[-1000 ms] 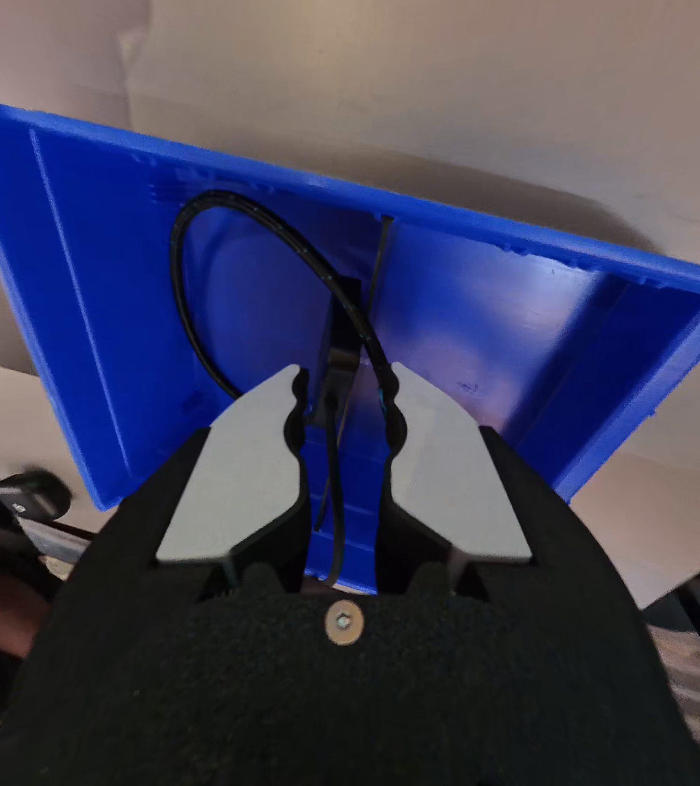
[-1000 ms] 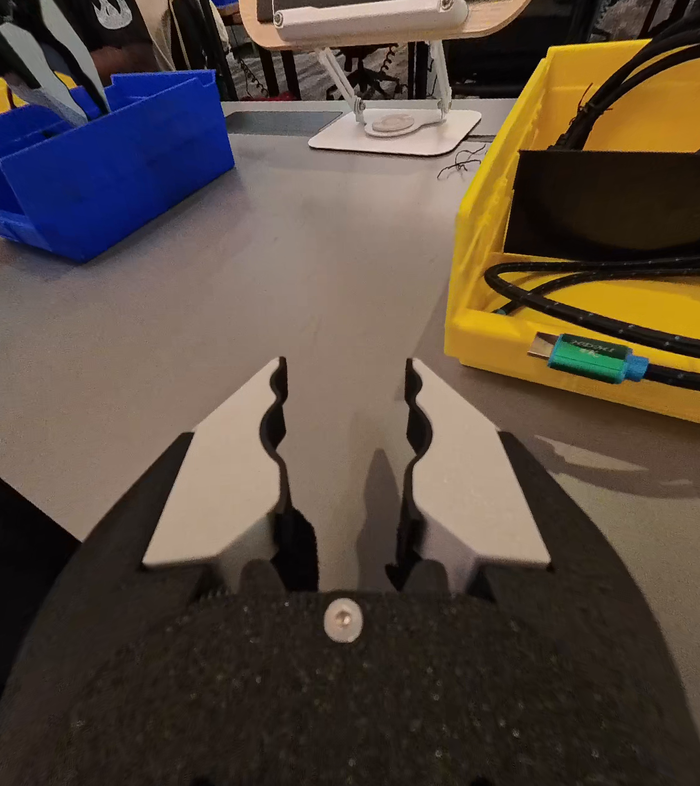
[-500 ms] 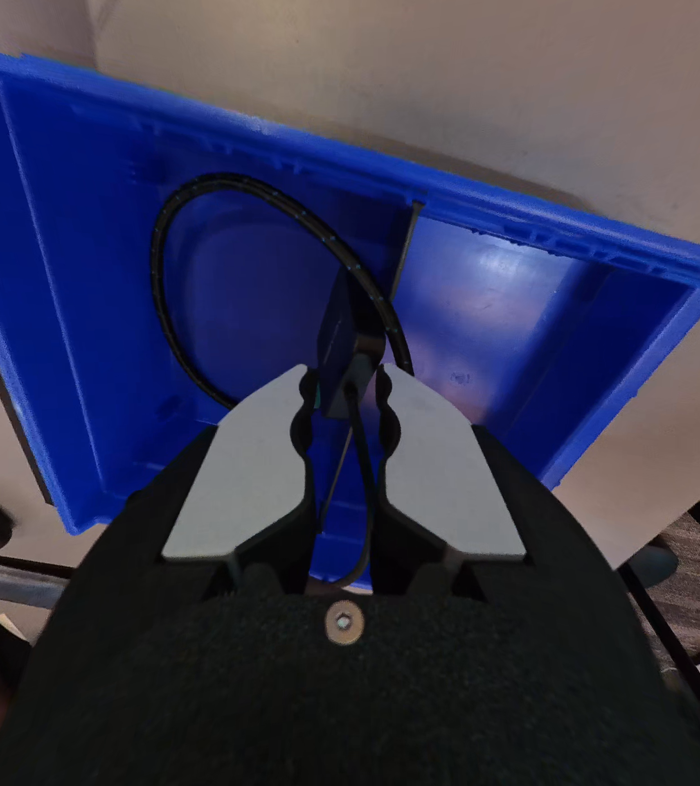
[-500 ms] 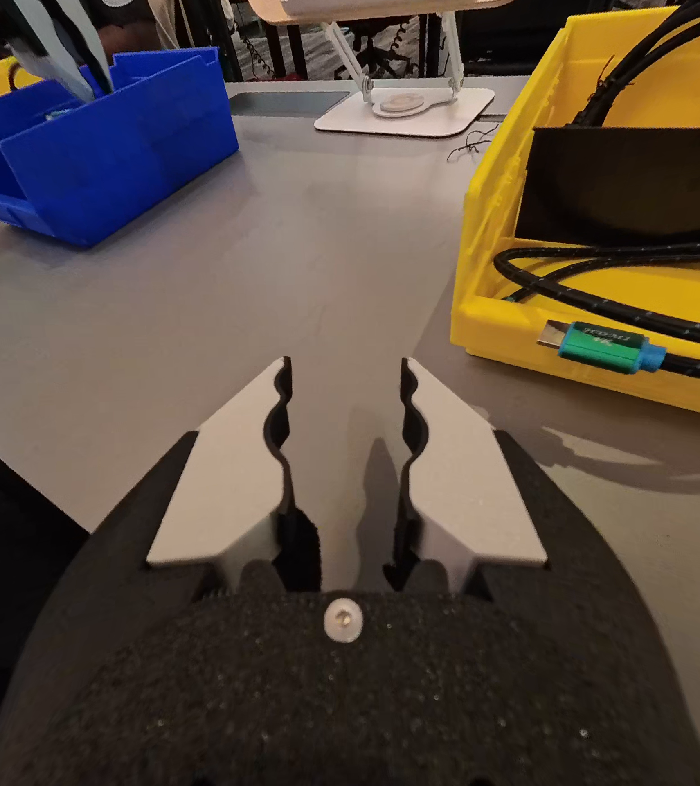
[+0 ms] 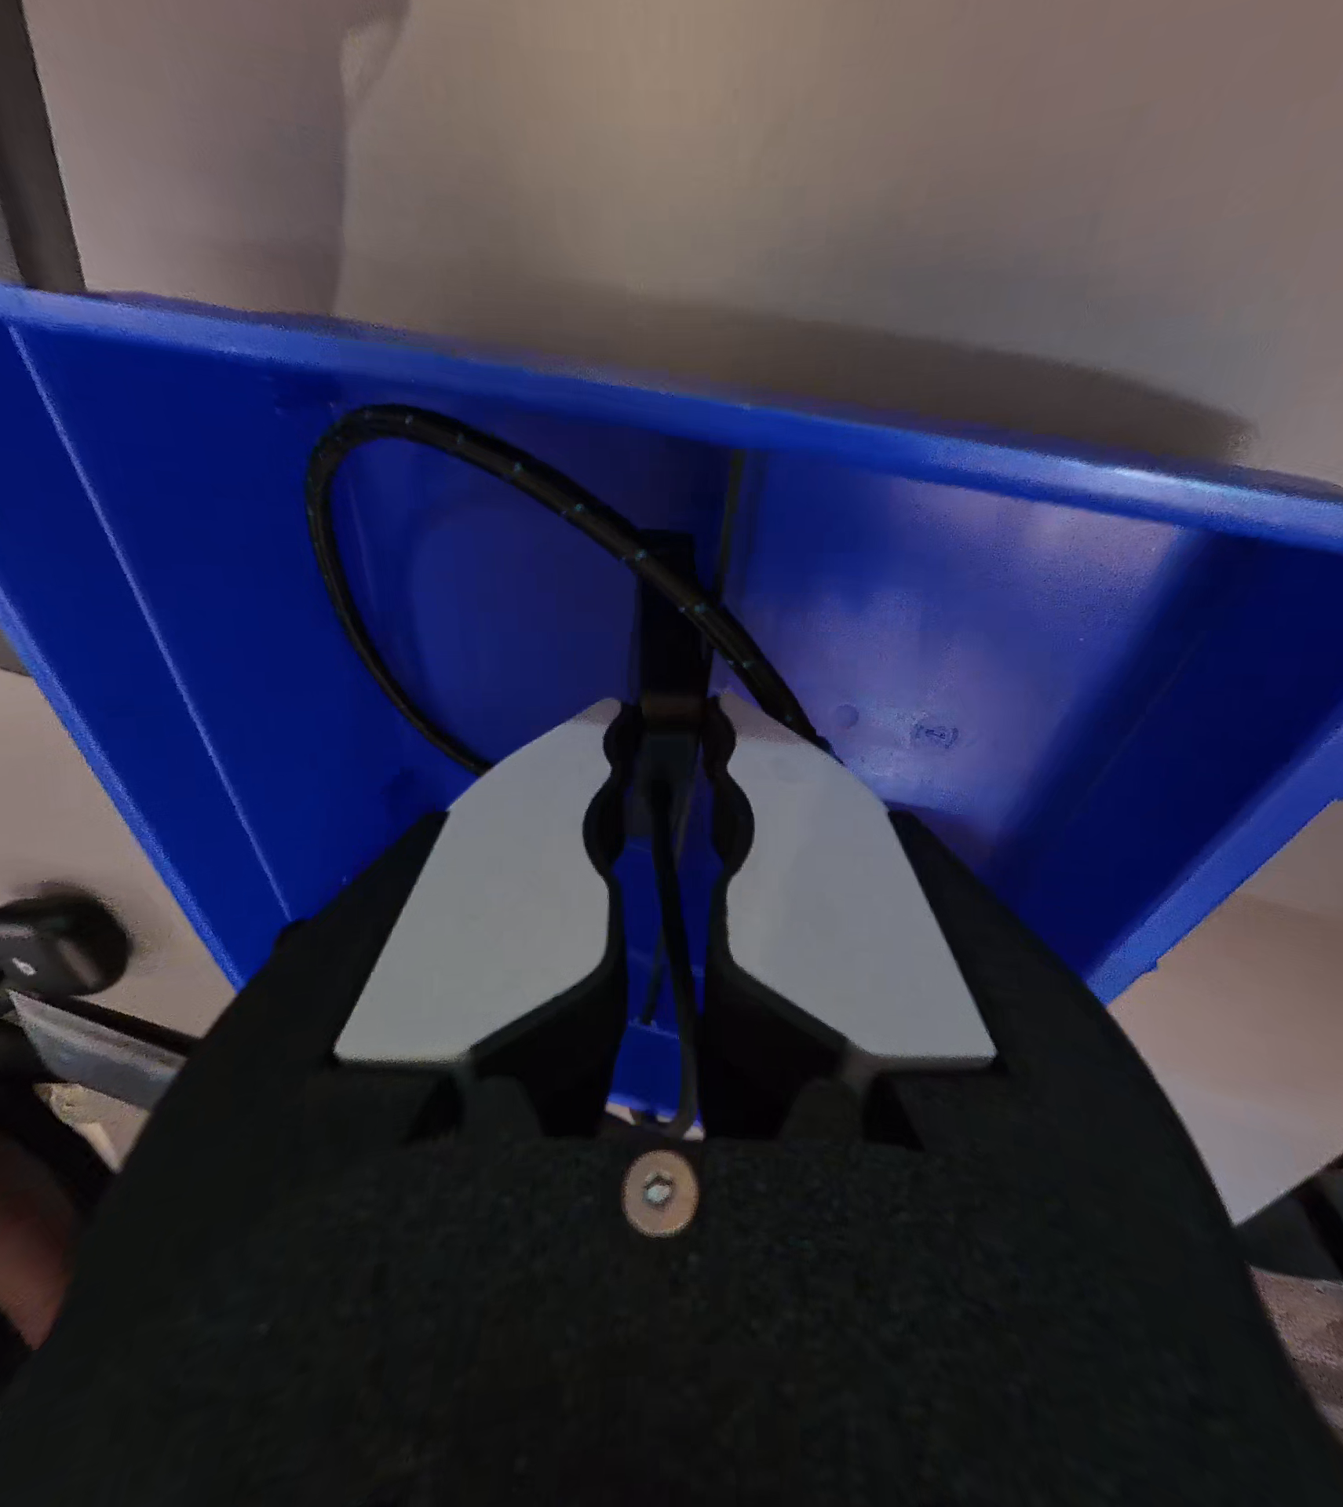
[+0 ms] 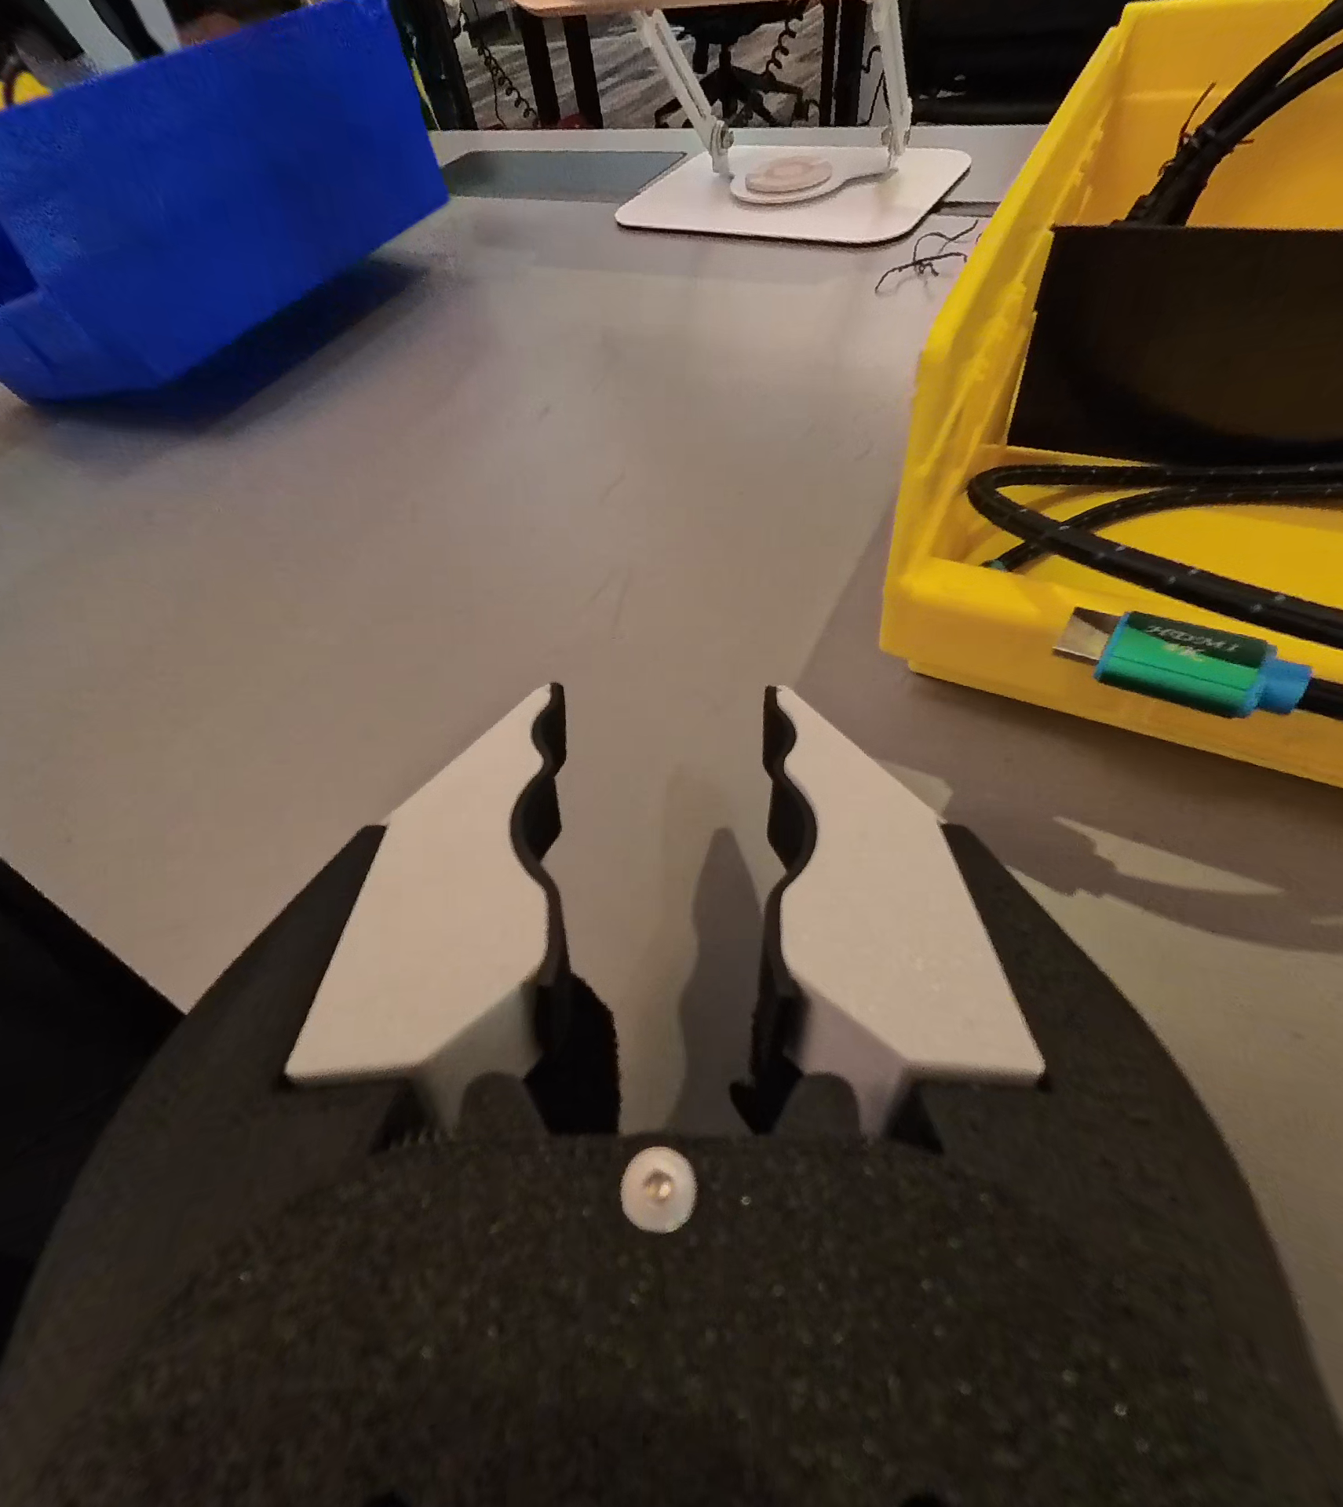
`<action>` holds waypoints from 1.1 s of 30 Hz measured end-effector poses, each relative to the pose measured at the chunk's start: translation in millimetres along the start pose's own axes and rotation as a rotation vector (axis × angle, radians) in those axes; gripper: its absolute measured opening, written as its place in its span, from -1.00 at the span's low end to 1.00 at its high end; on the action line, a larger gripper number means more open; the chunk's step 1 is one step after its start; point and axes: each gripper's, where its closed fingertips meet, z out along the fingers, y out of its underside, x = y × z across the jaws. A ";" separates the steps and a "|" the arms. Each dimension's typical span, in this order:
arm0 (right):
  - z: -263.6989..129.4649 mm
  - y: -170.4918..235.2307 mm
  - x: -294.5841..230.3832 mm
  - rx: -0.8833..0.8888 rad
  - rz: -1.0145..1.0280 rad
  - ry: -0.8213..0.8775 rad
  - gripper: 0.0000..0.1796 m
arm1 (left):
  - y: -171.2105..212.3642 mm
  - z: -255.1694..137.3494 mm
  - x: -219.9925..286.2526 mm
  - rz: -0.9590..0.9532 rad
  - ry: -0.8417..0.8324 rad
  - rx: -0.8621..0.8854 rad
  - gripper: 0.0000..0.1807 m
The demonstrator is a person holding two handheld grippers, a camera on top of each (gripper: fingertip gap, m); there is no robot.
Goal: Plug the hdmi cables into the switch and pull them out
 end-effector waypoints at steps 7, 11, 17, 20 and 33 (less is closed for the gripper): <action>4.1 -0.6 -6.4 -0.006 -0.014 -0.015 -0.47 | 18.7 -6.0 10.9 0.054 -0.045 -0.066 -0.83; 5.1 -2.7 -8.3 -0.015 -0.045 -0.010 -0.47 | 18.2 -14.9 2.5 0.041 -0.101 -0.081 -0.84; 1.9 -8.6 -11.8 0.019 -0.064 -0.029 -0.48 | 1.4 -76.2 -17.3 -0.199 -0.155 0.171 -0.84; 1.1 -16.9 -25.5 0.069 -0.096 -0.063 -0.45 | -17.5 -131.2 -20.8 -0.427 -0.095 0.479 -0.84; 4.6 -115.2 -112.3 0.404 -0.207 -0.275 -0.39 | -124.8 -299.6 94.8 -0.618 0.412 1.438 -0.85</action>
